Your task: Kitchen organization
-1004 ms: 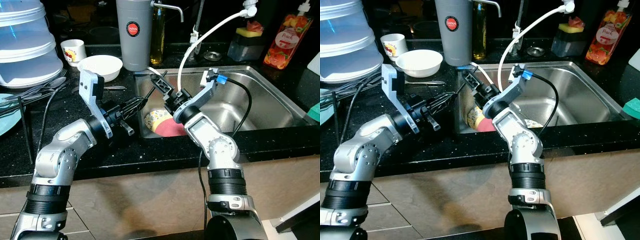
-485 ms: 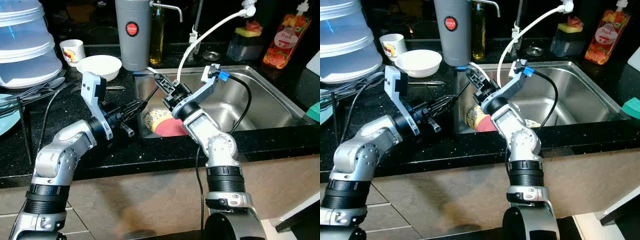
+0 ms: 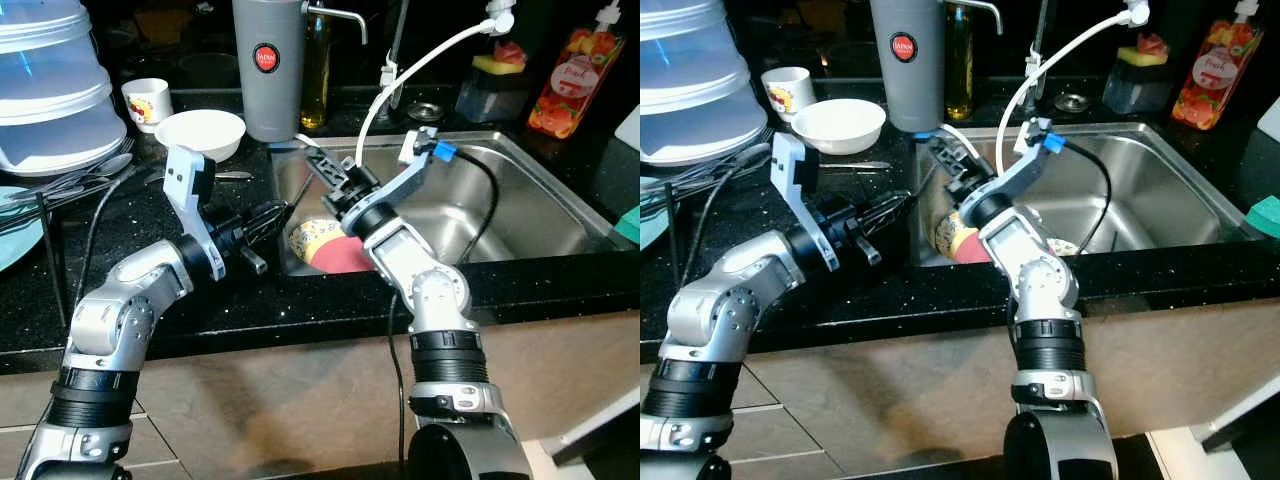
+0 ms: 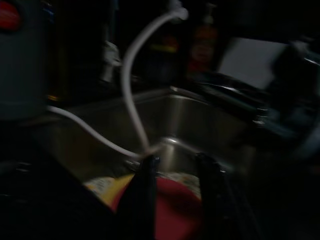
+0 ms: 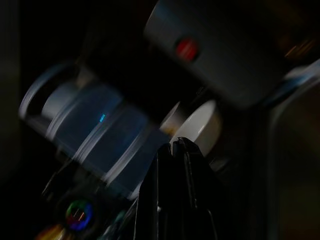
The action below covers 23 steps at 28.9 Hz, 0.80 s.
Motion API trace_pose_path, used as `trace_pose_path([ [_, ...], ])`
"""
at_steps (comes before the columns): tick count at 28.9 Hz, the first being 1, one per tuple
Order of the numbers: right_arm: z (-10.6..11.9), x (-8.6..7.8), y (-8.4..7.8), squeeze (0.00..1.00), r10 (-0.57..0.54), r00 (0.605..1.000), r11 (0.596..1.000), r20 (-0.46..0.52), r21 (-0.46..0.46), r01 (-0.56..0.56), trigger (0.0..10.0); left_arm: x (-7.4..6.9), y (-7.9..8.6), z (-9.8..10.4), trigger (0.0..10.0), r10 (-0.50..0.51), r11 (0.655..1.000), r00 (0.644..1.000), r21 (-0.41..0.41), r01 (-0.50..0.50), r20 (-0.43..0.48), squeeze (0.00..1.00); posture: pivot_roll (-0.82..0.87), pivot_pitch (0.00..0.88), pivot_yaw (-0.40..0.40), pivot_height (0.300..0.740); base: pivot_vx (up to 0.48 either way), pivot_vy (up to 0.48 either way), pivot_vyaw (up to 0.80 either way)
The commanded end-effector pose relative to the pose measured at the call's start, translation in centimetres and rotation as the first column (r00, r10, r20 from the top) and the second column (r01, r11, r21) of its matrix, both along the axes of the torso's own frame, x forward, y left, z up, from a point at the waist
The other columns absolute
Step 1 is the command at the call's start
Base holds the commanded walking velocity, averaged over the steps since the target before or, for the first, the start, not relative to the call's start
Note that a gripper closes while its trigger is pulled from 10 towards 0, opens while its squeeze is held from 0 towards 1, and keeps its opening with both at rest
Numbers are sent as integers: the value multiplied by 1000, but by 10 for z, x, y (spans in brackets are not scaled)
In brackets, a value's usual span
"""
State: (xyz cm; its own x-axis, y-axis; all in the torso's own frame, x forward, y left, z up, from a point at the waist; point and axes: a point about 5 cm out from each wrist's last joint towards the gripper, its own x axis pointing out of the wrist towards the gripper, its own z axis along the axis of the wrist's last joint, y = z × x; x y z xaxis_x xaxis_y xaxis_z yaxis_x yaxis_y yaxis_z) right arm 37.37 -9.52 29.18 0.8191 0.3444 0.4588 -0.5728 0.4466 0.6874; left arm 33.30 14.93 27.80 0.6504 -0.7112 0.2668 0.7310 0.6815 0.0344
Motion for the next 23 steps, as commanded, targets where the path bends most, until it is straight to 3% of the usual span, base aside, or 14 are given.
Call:
trace_pose_path([
  [1,7,2,-6,0,-55,998,998,28,6,55,0,4,7,4,10000,62,998,998,21,-62,28,1000,50,107,-21,740,0,0,0],
  [4,10,4,-13,0,-101,994,995,42,11,100,0,6,9,7,10000,94,995,995,18,-95,42,1000,50,107,-21,740,0,0,0],
  [5,11,5,-19,0,-133,990,991,44,27,132,0,7,10,7,10000,110,994,993,18,-111,49,0,50,107,-21,740,0,0,0],
  [10,17,7,-36,0,-243,968,968,63,78,238,0,8,12,9,10000,125,992,990,6,-126,66,0,51,106,-18,740,0,0,0],
  [11,21,6,-47,0,-319,944,945,86,109,309,0,9,12,10,10000,133,991,988,-2,-133,75,0,52,106,-17,740,0,0,0],
  [16,25,5,-60,0,-421,900,905,117,123,407,0,9,11,9,10000,127,992,989,-1,-127,80,0,52,107,-17,740,0,0,0],
  [17,23,2,-59,0,-475,852,874,219,3,486,0,7,6,5,10000,96,995,992,23,-99,78,0,52,107,-17,740,0,0,0],
  [18,23,2,-59,0,-475,852,874,219,3,486,0,7,6,5,10000,96,995,992,23,-99,78,0,52,107,-17,740,0,0,0],
  [21,8,-1,-38,0,-425,838,839,342,-200,506,0,5,-2,-3,10000,59,995,996,72,-63,64,0,51,108,-17,740,0,0,0],
  [23,3,-2,-33,0,-411,836,827,364,-237,510,0,5,-4,-5,10000,46,995,997,81,-51,59,0,51,108,-17,740,0,0,0],
])
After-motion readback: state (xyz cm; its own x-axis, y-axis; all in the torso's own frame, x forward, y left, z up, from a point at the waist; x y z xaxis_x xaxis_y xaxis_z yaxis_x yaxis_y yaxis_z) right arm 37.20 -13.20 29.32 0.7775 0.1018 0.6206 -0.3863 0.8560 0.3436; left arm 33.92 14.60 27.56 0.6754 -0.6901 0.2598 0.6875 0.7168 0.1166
